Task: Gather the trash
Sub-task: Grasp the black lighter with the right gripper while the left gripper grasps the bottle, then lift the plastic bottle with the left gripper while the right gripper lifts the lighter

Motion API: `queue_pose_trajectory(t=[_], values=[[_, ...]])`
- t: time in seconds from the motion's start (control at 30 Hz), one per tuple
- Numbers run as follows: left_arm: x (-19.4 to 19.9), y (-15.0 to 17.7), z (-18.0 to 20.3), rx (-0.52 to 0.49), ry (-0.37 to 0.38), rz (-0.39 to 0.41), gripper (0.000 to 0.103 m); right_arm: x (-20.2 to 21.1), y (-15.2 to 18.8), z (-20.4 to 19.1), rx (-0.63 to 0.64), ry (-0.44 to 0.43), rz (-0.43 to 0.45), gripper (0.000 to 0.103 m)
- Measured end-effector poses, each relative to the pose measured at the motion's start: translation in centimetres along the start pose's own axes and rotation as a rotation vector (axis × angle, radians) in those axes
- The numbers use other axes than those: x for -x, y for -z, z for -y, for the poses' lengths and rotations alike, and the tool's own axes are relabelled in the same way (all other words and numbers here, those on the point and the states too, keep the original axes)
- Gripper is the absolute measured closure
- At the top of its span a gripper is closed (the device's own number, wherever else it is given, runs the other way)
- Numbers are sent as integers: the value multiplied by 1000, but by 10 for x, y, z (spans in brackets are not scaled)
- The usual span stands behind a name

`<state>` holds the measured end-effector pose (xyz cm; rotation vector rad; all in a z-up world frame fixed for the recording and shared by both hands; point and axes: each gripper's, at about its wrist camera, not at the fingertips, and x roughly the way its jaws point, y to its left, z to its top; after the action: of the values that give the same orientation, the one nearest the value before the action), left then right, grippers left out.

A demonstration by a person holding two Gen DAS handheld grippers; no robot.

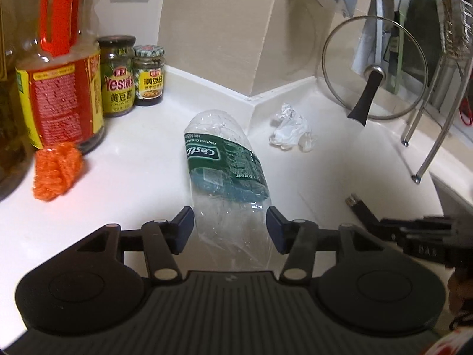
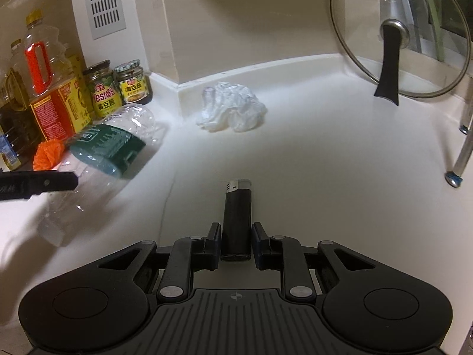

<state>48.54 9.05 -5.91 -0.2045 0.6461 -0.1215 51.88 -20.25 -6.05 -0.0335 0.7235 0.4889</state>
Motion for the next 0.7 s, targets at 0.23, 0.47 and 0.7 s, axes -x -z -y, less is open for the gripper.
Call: queue_pose_trajectory(t=[0.23, 0.47, 0.7], values=[[-22, -8, -28, 239, 92, -25, 52, 4, 1, 10, -18, 10, 2, 81], [-42, -15, -56, 413, 172, -40, 57, 3, 0, 14, -33, 9, 3, 81], [-44, -24, -52, 408, 234, -33, 88, 2, -1, 17, -43, -1, 8, 81]])
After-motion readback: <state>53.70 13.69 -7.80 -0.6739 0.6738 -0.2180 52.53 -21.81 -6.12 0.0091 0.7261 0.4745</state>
